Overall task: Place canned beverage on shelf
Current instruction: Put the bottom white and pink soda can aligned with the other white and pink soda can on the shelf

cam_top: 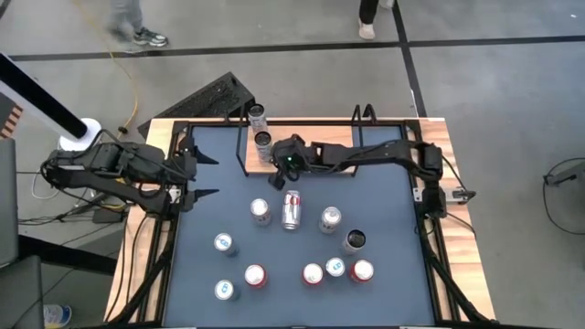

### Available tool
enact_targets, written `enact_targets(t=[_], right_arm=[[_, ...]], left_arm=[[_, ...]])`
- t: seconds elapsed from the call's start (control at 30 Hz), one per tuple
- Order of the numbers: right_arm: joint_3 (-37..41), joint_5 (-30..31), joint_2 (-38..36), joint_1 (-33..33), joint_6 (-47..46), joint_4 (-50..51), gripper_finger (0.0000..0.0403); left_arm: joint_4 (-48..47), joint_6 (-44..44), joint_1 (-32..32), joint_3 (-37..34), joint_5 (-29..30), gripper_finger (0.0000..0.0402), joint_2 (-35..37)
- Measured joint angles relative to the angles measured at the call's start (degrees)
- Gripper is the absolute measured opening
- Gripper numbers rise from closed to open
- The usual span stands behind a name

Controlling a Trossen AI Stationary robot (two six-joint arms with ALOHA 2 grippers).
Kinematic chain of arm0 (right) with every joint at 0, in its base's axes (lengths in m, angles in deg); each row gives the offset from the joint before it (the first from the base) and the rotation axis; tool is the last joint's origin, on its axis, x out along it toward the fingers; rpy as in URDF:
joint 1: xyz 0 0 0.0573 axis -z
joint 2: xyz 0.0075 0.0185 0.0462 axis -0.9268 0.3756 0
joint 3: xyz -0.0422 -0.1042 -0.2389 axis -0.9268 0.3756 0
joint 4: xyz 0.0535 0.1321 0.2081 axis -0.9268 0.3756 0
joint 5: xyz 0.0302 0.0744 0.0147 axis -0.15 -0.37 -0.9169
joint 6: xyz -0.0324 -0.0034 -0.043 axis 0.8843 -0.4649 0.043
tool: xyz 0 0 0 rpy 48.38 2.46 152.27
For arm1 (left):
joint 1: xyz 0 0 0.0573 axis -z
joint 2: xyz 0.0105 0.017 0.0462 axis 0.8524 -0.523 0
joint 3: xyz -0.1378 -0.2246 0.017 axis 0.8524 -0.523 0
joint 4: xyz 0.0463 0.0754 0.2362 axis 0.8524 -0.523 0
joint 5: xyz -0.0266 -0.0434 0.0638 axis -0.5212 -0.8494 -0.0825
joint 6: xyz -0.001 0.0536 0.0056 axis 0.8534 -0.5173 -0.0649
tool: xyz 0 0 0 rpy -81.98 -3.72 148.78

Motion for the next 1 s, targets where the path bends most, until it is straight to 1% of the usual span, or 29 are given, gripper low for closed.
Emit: enact_targets(t=[0.13,0.4,0.57,0.67,1.0], right_arm=[[-0.1,-0.1,-0.1,0.6,0.2,-0.1,0.0000],[-0.1,-1.3,0.6,2.6,0.3,-1.4,0.0000],[-0.2,-4.6,2.2,3.2,0.0,-2.6,0.0000],[0.0,-4.5,2.9,3.2,0.0,-1.5,0.0000],[-0.1,-4.6,3.0,5.3,0.2,-3.9,0.0000]], left_arm=[[0.0,-1.6,0.0,0.0,0.0,0.0352,-0.4],[0.0,-1.7,0.0,0.0,0.0,0.0352,-0.4],[0.0,-3.4,0.0,0.0,0.0,0.0352,-0.4],[0.0,-3.4,0.0,0.0,0.0,0.0352,-0.4],[0.0,-4.5,0.0,0.0,0.1,0.0352,-0.4]])
